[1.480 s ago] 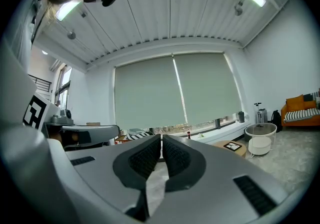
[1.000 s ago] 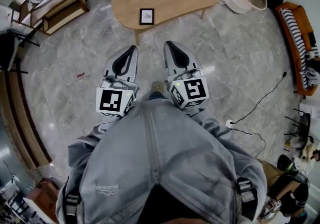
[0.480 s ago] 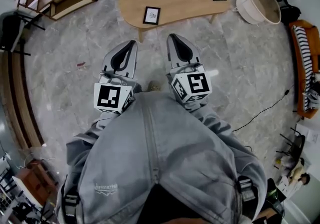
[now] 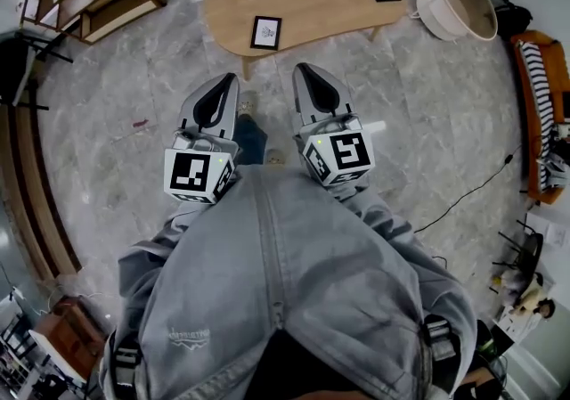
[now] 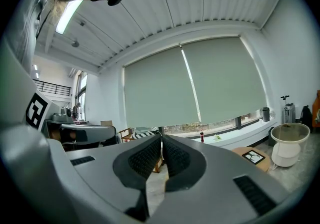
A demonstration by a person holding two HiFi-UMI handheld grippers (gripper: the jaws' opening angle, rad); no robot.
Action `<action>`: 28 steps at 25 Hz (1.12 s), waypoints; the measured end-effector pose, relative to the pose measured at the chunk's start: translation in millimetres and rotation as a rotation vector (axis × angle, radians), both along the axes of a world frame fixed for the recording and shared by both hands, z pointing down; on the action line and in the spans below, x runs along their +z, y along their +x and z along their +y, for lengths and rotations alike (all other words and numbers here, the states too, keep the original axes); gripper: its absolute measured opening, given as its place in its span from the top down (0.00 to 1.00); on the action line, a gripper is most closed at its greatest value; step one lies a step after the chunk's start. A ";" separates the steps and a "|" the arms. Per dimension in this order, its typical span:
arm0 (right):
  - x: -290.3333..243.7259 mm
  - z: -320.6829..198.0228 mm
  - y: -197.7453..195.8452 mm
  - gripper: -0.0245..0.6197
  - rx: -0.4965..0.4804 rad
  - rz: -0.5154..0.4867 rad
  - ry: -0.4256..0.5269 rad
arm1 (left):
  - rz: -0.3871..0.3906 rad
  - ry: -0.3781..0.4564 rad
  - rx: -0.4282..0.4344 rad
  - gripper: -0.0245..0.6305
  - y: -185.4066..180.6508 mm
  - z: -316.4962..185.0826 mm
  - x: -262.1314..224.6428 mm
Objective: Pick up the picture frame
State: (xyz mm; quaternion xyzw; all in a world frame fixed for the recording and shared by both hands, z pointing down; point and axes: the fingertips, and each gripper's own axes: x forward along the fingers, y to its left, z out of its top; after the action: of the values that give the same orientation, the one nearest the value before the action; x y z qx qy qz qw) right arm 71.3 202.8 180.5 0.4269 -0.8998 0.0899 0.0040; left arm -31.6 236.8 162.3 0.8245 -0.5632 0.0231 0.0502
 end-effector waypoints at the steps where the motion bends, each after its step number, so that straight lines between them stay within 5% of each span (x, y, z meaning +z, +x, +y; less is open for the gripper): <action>1: 2.1 -13.4 -2.5 0.91 0.013 0.006 -0.004 | 0.006 -0.006 0.009 0.93 -4.7 -14.4 3.8; 17: 18.7 -213.9 -63.9 0.91 0.168 0.074 -0.050 | 0.014 -0.088 0.181 0.93 -79.6 -250.2 34.8; 28: 40.7 -272.7 -78.0 0.91 0.267 0.096 -0.113 | 0.035 -0.141 0.288 0.93 -92.4 -323.3 60.6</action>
State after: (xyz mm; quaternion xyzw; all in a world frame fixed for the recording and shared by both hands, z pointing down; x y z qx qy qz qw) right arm -6.6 -69.9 221.3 0.5456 -0.8274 0.1195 0.0592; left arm -124.0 -86.5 223.0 0.8915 -0.4350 0.0551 0.1141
